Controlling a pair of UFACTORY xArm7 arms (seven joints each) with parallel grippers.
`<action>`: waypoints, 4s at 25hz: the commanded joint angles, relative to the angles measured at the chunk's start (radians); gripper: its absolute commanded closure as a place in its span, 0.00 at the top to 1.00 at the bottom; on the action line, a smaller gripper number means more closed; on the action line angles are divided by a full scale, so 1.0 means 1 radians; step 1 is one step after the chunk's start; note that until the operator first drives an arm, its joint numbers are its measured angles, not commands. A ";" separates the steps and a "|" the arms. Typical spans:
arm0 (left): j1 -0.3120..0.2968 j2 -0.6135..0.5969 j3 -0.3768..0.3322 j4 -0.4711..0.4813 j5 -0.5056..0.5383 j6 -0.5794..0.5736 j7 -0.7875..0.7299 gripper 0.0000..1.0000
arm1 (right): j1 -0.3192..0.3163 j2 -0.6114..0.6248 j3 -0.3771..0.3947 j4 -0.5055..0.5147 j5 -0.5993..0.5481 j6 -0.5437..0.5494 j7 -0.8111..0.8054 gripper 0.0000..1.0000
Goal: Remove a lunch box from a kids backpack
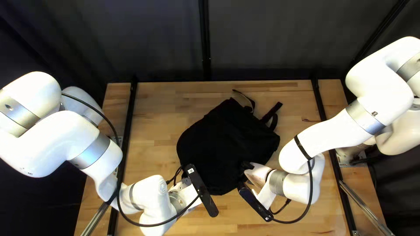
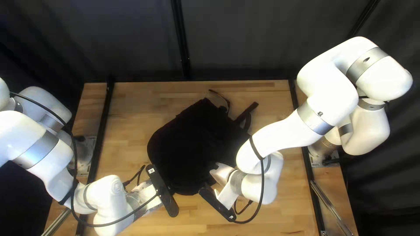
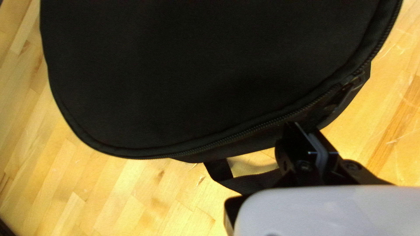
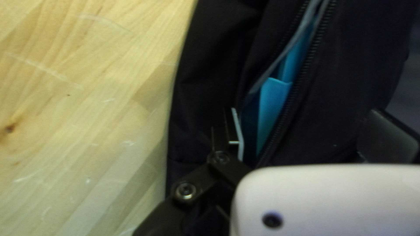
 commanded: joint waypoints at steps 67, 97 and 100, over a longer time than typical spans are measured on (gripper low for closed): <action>0.115 -0.323 0.135 -0.311 -0.033 -0.039 0.222 0.00 | 0.006 -0.110 0.032 -0.092 0.177 -0.088 -0.081 0.00; 0.196 -0.299 0.242 -0.287 0.004 -0.099 0.425 0.00 | -0.007 -0.115 0.023 -0.102 0.181 -0.124 -0.134 0.00; 0.209 -0.280 0.258 -0.283 0.015 -0.125 0.437 0.00 | -0.009 -0.118 0.023 -0.106 0.183 -0.129 -0.142 0.00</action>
